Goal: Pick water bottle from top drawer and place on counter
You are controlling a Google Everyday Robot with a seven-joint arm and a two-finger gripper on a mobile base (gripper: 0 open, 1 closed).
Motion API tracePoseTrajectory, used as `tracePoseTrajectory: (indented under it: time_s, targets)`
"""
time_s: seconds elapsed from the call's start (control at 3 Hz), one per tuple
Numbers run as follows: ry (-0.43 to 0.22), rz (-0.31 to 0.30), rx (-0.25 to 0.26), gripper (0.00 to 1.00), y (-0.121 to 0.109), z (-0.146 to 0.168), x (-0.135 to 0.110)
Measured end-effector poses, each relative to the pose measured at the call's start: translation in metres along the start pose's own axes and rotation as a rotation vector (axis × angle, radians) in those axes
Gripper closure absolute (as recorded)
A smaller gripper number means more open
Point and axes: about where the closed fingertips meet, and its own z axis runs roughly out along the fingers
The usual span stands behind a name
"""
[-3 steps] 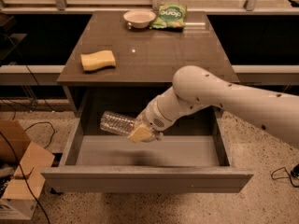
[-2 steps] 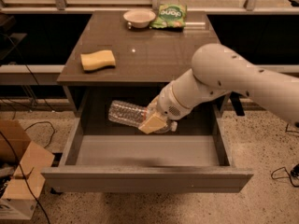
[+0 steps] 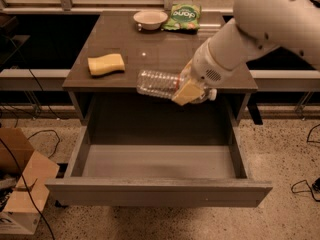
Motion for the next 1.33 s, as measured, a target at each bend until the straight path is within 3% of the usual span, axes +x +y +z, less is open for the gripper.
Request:
tracePoseTrajectory:
  time_s: [0.33, 0.67, 1.33]
  targets:
    - [0.025, -0.02, 0.045, 1.0, -0.05, -0.015, -0.009]
    - [0.045, -0.025, 0.052, 1.0, -0.099, 0.002, -0.019]
    - [0.075, -0.011, 0.049, 0.59, -0.165, 0.058, -0.03]
